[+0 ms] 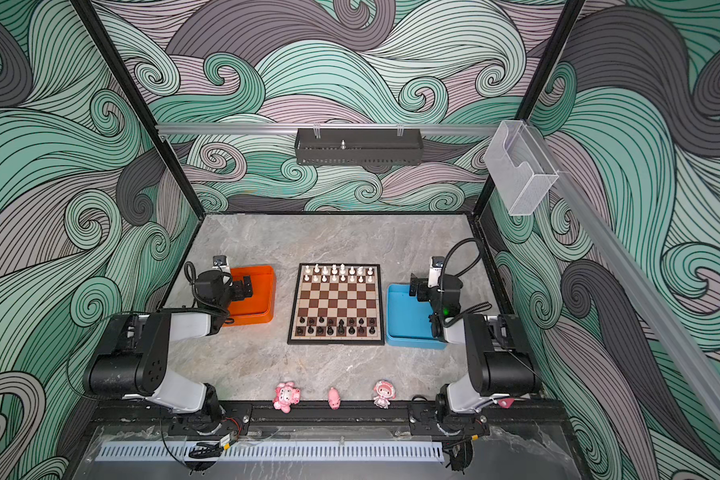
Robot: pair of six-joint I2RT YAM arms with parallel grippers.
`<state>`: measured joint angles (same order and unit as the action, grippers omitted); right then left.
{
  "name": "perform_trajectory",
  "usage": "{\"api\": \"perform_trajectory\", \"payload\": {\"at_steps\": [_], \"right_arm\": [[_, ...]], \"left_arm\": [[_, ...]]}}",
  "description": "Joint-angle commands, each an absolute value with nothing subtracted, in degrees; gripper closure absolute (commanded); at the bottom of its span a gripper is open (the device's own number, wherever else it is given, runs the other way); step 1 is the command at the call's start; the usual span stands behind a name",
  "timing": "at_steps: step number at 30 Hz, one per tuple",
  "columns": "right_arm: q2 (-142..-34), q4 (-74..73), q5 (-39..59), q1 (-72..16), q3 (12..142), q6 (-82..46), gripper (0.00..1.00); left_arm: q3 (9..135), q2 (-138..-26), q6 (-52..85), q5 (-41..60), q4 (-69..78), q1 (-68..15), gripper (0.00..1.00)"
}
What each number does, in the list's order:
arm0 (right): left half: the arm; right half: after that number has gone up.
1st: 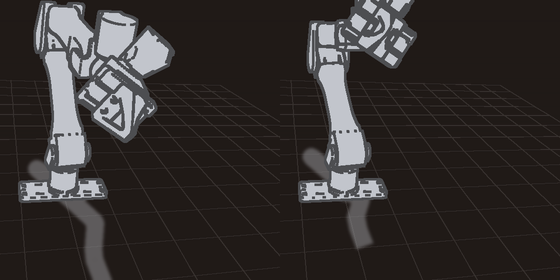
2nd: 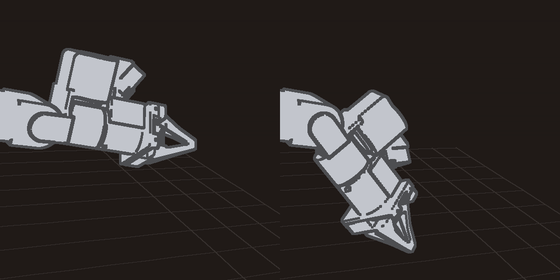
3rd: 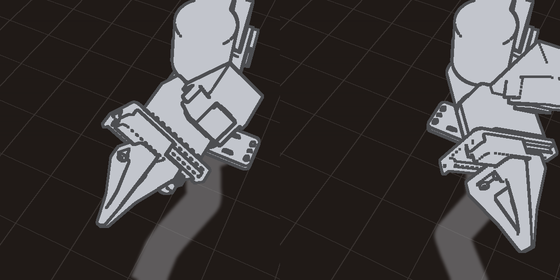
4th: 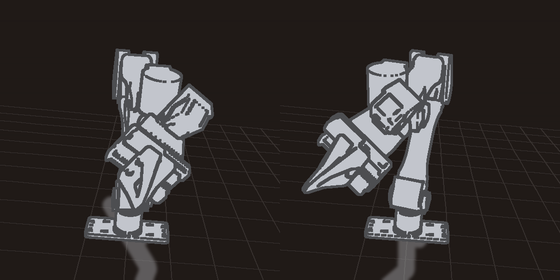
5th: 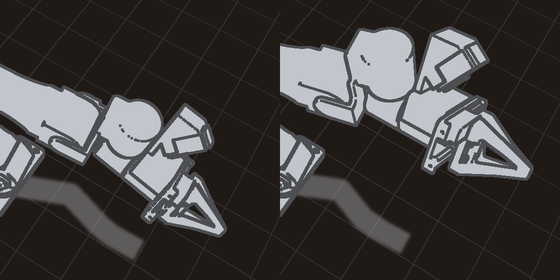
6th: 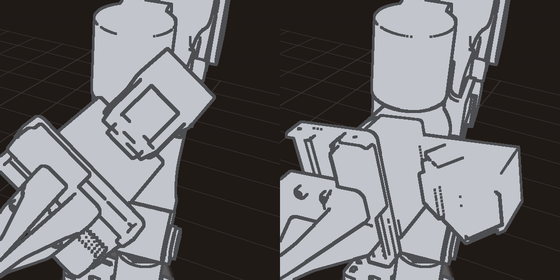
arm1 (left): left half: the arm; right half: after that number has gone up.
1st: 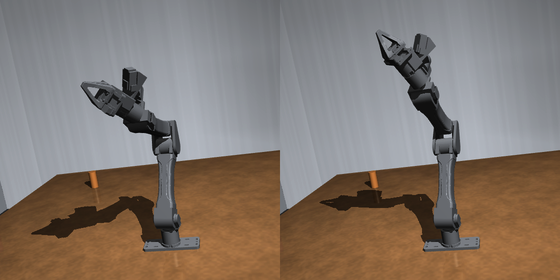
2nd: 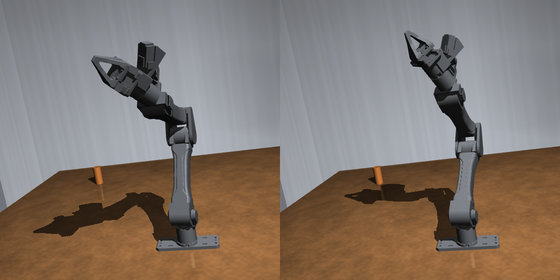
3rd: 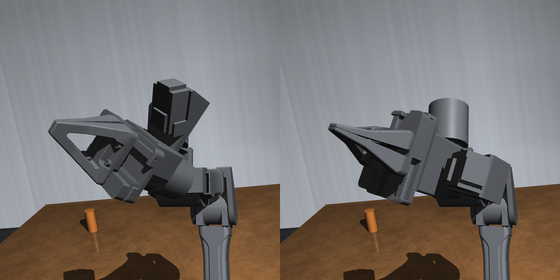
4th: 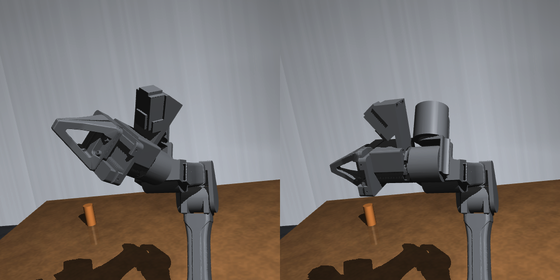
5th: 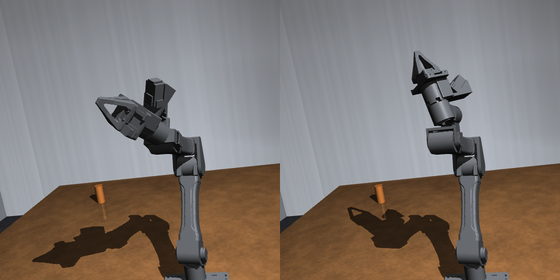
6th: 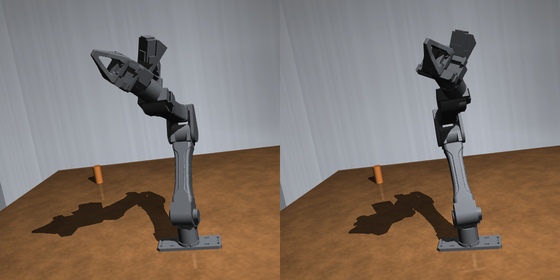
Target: Set up the chess pieces on the board
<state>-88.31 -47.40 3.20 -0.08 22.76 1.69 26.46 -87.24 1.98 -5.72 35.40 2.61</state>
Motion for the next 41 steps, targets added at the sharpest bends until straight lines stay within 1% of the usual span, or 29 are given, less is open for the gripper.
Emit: {"api": "perform_trajectory", "payload": {"at_steps": [1,7,11,13,15,16,22,23,25,27,33,41], "right_arm": [[-88.3,-48.5,2.8,0.0,23.3,1.7,0.01],[-86.7,-54.4,-0.3,0.7,19.3,-0.4,0.01],[-87.1,-53.4,-0.9,0.9,20.1,-0.8,0.01],[-87.6,-52.1,0.7,0.9,21.0,-0.1,0.01],[-88.4,-50.0,4.8,0.9,22.7,1.4,0.01],[-88.2,-48.6,5.6,0.8,23.2,1.8,0.01],[-88.3,-49.2,4.7,0.7,23.0,1.4,0.01],[-88.1,-49.3,2.9,0.8,22.8,0.6,0.01],[-87.2,-50.9,-2.3,0.8,21.4,-1.6,0.01],[-87.3,-53.3,-3.8,0.8,20.2,-2.0,0.01],[-88.4,-48.6,3.6,0.5,23.4,1.5,0.01],[-88.5,-48.4,3.2,0.1,23.5,1.7,0.01]], "left_arm": [[27.8,-87.6,2.4,-5.0,36.8,2.9,0.01],[23.8,-86.3,2.0,-4.2,42.7,2.9,0.01],[21.0,-85.9,0.6,-1.3,47.6,2.9,0.01],[22.5,-86.2,-0.3,0.8,45.1,2.9,0.01],[25.5,-86.7,-1.3,3.2,39.8,3.0,0.01],[25.2,-86.8,-1.1,3.1,40.6,3.1,0.02],[25.4,-86.9,-1.1,3.2,40.3,3.1,0.01],[25.4,-86.8,-0.5,1.9,40.3,3.0,0.01],[27.0,-87.4,2.8,-5.0,37.7,3.1,0.01],[27.2,-87.4,2.8,-5.4,37.7,3.1,0.01],[27.3,-87.5,2.7,-5.4,37.3,3.0,0.01],[27.4,-87.5,2.6,-5.4,37.3,2.9,0.01]]}}
